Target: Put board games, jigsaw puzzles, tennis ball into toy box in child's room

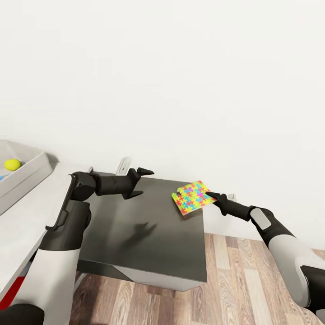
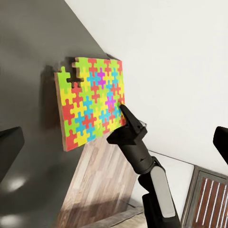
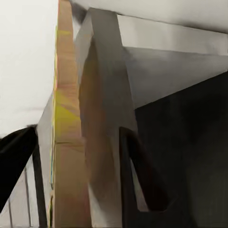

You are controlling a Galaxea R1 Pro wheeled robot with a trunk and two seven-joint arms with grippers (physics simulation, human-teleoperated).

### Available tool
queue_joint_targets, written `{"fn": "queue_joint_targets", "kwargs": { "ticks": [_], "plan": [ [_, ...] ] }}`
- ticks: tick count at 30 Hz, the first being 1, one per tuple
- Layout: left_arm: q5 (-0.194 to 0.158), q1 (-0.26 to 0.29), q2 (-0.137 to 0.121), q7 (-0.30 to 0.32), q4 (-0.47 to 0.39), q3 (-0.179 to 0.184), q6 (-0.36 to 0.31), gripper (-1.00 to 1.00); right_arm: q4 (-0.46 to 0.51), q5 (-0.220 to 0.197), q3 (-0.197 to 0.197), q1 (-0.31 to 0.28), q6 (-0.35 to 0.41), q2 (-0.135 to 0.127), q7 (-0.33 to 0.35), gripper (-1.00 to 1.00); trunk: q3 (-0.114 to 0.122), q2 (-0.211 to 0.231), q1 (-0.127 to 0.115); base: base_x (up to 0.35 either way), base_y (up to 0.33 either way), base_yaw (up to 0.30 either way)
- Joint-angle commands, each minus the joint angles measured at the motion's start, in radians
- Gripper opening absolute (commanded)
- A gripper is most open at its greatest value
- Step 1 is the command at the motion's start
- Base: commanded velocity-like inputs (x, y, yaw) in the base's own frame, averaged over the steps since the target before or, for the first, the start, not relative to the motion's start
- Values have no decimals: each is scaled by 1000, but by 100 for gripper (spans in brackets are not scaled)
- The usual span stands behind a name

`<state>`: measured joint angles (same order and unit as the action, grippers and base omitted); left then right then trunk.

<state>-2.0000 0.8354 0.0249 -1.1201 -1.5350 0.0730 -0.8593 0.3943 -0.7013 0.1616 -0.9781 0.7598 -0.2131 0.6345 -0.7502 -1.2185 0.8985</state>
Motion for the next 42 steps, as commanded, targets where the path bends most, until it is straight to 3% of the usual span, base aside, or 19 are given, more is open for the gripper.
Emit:
{"fn": "queue_joint_targets", "kwargs": {
  "ticks": [1,3,6,8,15,22,30,33,36,38,42],
  "plan": [
    [-8,0,0,-10,0,-1,-3,100,6,6,3,0,5,2,23,-100,-1,0,0,0,0,0],
    [-8,-2,0,-11,0,-2,-2,100,19,9,2,1,6,4,79,-100,-1,0,0,0,0,0],
    [-3,-8,1,-16,-5,-2,12,100,26,12,1,2,6,6,111,-100,-1,0,0,0,0,0],
    [29,-21,-2,-23,-28,-3,35,100,32,14,0,2,7,7,123,-100,-1,0,0,0,0,0],
    [52,-45,-5,-19,-45,-3,42,100,76,15,-5,6,6,9,129,-100,-1,0,0,0,0,0],
    [53,-50,-9,-21,-72,-11,41,100,338,14,-8,132,8,11,126,-100,21,49,-27,0,0,0],
    [53,-51,-9,-20,-74,-14,42,100,409,14,-9,165,9,12,124,-100,46,105,-57,0,0,0],
    [53,-58,-11,-20,-74,-13,42,100,435,15,-61,168,42,10,128,-100,56,126,-69,0,0,0],
    [53,-101,-8,-11,-74,-10,40,100,488,20,-124,165,82,9,115,-100,65,147,-80,0,0,0],
    [53,-119,-8,7,-74,-9,38,100,508,25,-138,161,112,8,97,-100,71,161,-88,0,0,0],
    [54,-167,-13,123,-74,-10,18,100,584,34,-158,157,177,3,36,-100,84,189,-103,0,0,0]
  ]
}}
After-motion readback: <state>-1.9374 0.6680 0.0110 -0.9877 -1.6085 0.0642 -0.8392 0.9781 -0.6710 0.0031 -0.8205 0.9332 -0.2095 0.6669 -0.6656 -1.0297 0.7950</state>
